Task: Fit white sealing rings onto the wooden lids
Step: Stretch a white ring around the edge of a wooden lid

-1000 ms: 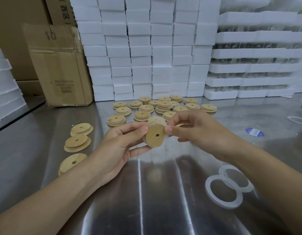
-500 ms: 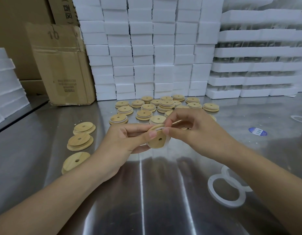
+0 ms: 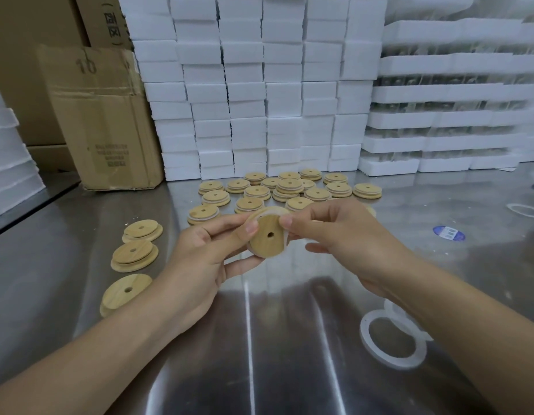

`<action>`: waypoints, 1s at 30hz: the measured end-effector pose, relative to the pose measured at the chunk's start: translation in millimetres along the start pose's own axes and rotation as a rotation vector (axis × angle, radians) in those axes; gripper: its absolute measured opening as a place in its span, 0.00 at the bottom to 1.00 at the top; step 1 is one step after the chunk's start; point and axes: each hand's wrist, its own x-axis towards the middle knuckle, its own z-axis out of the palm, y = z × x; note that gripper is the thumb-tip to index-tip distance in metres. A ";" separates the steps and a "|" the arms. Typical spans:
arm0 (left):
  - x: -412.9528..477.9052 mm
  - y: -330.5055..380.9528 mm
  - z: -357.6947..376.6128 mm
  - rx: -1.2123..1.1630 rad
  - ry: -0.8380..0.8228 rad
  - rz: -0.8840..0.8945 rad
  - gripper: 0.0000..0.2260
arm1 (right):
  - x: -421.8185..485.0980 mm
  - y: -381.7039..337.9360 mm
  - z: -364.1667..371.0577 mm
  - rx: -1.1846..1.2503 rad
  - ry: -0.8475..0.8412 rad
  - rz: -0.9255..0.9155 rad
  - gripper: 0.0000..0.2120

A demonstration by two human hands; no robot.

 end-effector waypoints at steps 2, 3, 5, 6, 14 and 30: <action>0.1 -1.3 -0.6 0.006 -0.026 -0.015 0.16 | -0.9 0.0 2.4 -0.060 0.056 -0.071 0.11; 0.2 -1.5 -1.1 0.023 -0.035 -0.021 0.17 | -0.9 0.8 3.6 -0.092 0.076 -0.107 0.12; 0.0 -0.9 -1.6 0.084 -0.039 -0.021 0.18 | -1.1 2.8 6.1 -0.153 0.088 -0.156 0.12; -0.4 -0.5 -1.1 0.121 -0.040 -0.014 0.17 | -1.1 3.9 7.3 -0.184 0.087 -0.173 0.12; -6.5 -1.8 4.8 0.259 -0.001 0.076 0.11 | -4.7 8.4 16.8 -0.420 0.151 -0.203 0.14; -8.0 2.2 6.9 0.309 -0.011 0.079 0.11 | -2.0 2.8 13.6 -0.196 0.037 -0.193 0.05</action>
